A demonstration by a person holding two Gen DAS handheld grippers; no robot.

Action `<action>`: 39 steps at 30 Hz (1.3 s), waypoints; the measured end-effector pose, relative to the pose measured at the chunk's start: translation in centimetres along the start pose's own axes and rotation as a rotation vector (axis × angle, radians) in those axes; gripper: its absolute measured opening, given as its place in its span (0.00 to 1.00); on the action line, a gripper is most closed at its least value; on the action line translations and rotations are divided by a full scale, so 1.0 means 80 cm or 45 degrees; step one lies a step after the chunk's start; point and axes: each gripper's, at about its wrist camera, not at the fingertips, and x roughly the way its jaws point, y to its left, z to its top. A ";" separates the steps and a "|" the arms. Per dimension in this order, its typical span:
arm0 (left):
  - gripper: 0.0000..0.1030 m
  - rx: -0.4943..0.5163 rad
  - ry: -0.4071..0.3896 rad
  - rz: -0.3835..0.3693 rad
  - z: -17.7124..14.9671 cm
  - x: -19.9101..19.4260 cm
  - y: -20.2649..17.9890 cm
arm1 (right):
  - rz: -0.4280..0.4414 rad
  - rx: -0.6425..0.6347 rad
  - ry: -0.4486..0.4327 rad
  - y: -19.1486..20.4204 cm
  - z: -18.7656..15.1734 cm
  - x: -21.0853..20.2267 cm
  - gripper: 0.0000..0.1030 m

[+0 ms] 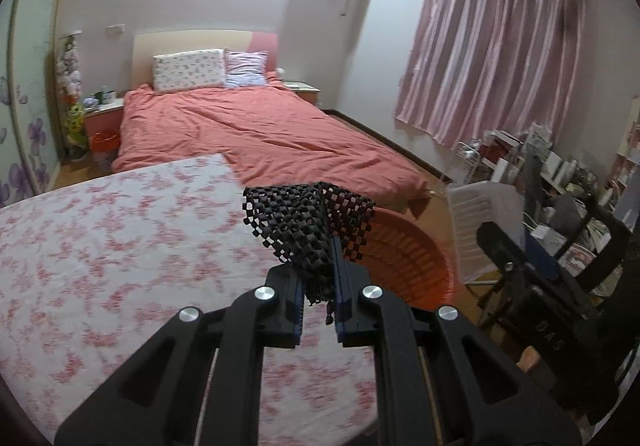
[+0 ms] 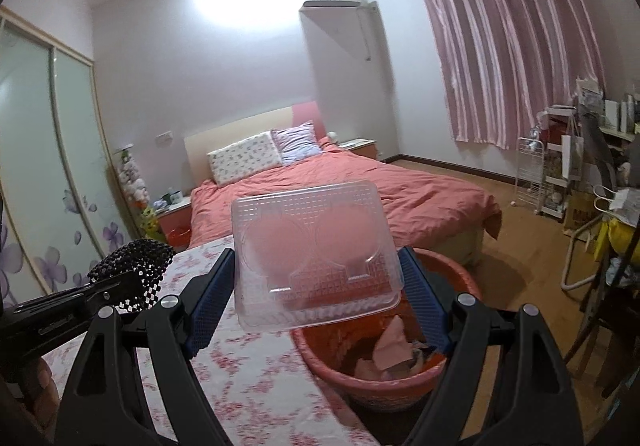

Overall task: Collect trash
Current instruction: 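Carry the box and mesh mat over the orange basket with both tools, then open both tools to drop the box and mesh mat into the basket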

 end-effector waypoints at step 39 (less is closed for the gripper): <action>0.13 0.032 0.255 -0.163 -0.022 0.229 -0.076 | -0.015 0.207 0.125 -0.108 -0.001 0.104 0.79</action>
